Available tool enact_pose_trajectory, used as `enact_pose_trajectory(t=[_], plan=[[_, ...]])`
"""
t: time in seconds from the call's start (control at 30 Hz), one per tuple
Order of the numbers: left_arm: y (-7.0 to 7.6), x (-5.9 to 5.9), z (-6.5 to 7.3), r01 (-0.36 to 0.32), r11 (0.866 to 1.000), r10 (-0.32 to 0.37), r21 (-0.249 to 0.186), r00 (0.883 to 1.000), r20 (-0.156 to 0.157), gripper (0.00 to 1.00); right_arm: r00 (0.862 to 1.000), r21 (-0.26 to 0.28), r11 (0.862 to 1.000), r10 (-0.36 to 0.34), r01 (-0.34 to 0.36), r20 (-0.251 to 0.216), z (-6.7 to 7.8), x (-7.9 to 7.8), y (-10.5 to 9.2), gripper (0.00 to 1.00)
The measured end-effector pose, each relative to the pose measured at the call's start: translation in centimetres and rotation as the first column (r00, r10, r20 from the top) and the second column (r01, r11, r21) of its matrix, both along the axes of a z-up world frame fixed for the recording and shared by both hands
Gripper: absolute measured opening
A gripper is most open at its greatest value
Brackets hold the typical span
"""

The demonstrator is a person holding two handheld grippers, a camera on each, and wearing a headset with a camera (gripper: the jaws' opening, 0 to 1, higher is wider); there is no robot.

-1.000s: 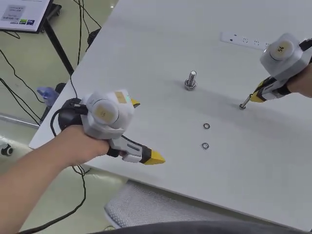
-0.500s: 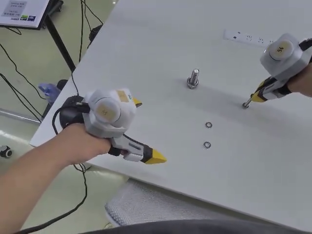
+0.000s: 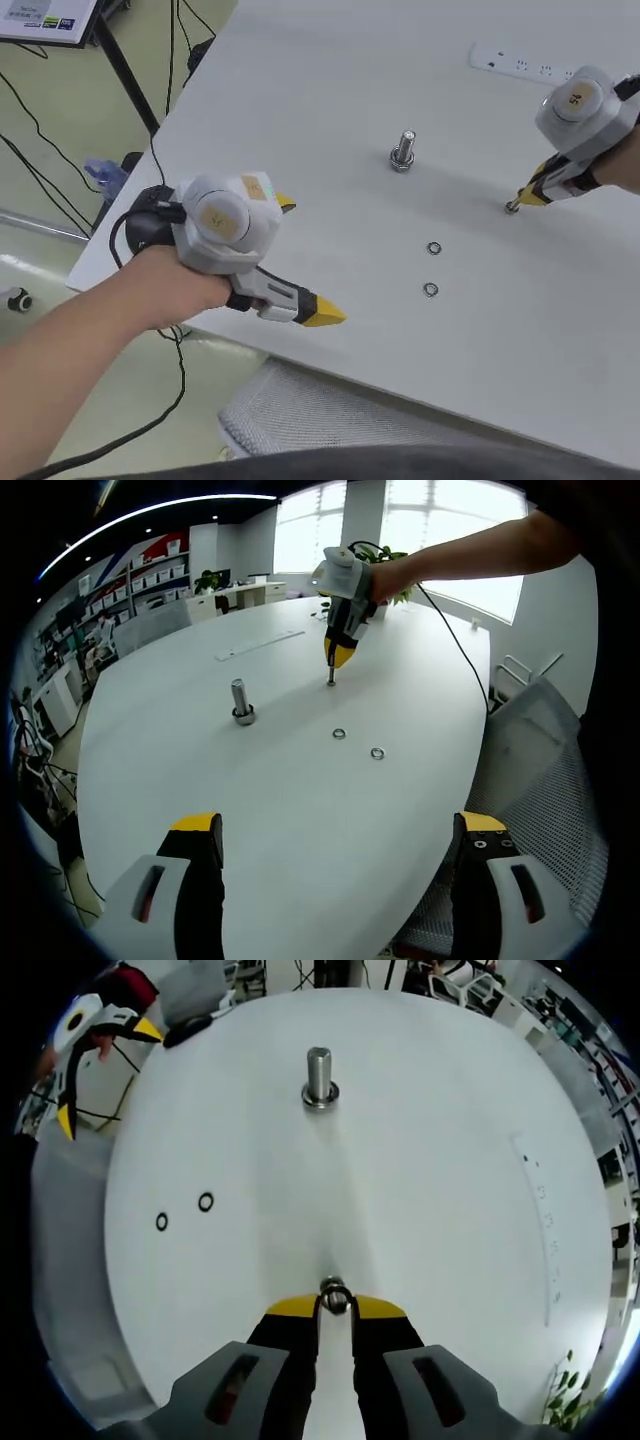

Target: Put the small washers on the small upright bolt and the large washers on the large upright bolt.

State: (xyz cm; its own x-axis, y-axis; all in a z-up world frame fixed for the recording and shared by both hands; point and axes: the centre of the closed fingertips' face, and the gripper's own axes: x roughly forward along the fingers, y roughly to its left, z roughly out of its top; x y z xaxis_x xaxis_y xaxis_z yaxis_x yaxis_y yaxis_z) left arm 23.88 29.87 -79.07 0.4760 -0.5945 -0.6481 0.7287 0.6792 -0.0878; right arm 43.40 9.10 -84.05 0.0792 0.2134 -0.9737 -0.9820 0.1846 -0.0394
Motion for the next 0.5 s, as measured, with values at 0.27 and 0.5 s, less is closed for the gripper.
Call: enact_pose_trajectory(t=[0.27, 0.5], plan=[[0.1, 0.3, 0.0, -0.006, 1.000, 0.006, -0.002, 1.000, 0.000, 0.95, 1.000, -0.005, 1.000, 0.010, -0.010, -0.007, -1.1, 0.5, 0.2, 0.13], [0.2, 0.0, 0.2, -0.007, 1.000, 0.007, -0.004, 1.000, -0.002, 0.95, 1.000, -0.023, 0.999, 0.028, -0.028, -0.009, -1.9, 0.2, 0.2, 0.13]])
